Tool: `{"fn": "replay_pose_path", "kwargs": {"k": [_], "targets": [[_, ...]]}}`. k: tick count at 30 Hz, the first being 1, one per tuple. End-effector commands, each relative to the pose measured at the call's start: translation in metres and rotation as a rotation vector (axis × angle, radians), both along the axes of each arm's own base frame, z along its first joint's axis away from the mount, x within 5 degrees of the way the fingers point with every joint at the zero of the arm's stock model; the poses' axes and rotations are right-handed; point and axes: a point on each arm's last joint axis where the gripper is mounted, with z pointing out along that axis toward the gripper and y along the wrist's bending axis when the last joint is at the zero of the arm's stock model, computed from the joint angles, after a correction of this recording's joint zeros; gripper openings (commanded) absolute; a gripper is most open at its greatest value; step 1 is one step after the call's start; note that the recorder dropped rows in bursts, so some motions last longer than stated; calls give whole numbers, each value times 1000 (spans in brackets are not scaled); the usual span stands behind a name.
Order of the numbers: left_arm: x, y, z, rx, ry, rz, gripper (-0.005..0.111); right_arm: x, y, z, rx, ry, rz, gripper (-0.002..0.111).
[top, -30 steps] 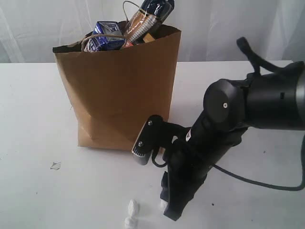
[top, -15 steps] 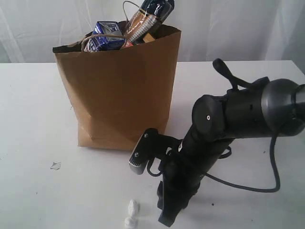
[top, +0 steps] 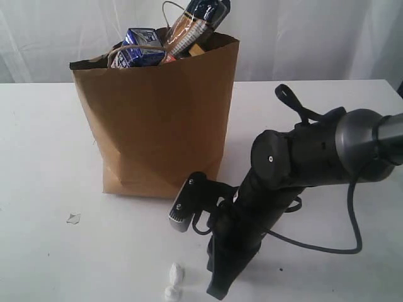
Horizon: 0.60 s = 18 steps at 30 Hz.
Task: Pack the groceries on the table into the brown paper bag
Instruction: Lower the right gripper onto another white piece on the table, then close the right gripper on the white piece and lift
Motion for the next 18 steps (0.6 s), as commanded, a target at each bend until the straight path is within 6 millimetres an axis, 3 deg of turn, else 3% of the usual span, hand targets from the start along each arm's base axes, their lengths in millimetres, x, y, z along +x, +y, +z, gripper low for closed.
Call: {"fn": "replay_pose_path", "kwargs": {"k": [1, 8, 18], "targets": [[0, 0, -1, -5, 3, -6, 0, 0, 1, 1, 8, -8, 3, 2], [0, 0, -1, -5, 3, -6, 0, -6, -1, 8, -4, 49, 25, 0], [0, 0, -1, -5, 3, -6, 0, -29, -11, 70, 54, 91, 46, 0]]}}
